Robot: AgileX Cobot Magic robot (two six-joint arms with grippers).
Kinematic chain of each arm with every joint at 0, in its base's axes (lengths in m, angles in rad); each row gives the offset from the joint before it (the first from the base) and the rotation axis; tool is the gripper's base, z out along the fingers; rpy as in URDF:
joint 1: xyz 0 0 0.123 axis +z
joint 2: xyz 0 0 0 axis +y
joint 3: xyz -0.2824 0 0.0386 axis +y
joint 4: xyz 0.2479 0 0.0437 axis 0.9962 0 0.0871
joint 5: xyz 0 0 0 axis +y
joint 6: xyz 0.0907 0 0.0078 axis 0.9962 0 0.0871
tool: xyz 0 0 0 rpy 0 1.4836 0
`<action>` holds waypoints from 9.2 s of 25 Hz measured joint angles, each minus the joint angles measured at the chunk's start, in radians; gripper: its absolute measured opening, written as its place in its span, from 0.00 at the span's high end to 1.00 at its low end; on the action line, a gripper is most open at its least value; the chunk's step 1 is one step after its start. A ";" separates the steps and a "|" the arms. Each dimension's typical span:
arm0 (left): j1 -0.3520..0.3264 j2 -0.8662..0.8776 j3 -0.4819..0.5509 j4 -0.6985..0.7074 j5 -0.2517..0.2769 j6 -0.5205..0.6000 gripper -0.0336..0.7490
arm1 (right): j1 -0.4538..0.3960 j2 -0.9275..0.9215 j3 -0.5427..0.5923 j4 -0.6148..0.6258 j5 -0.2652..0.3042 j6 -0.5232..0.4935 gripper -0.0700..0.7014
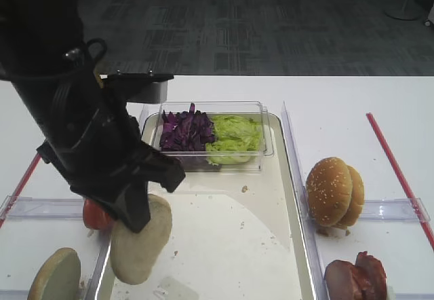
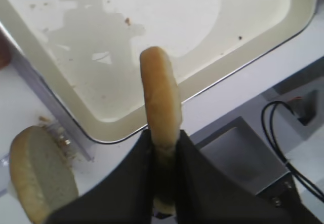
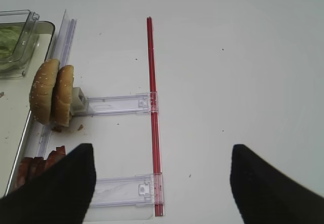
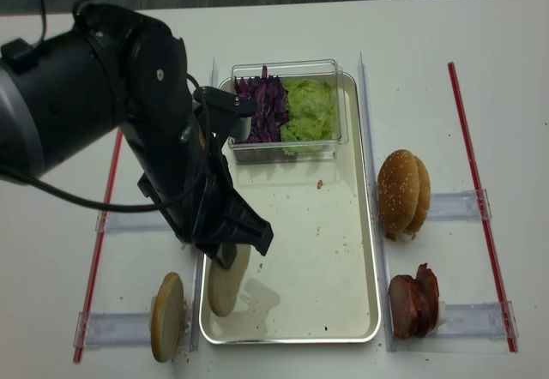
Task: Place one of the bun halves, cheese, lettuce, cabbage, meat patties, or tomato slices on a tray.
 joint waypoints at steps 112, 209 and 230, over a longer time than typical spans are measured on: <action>0.251 0.458 -0.005 -0.684 -0.094 0.746 0.69 | 0.000 0.000 0.000 0.000 0.000 0.000 0.17; 0.479 0.277 -0.417 0.276 0.012 0.034 0.25 | 0.000 0.000 0.000 0.000 0.000 0.008 0.17; 0.496 0.197 -0.417 0.283 0.015 0.045 0.19 | 0.000 0.000 0.000 0.000 0.000 0.011 0.17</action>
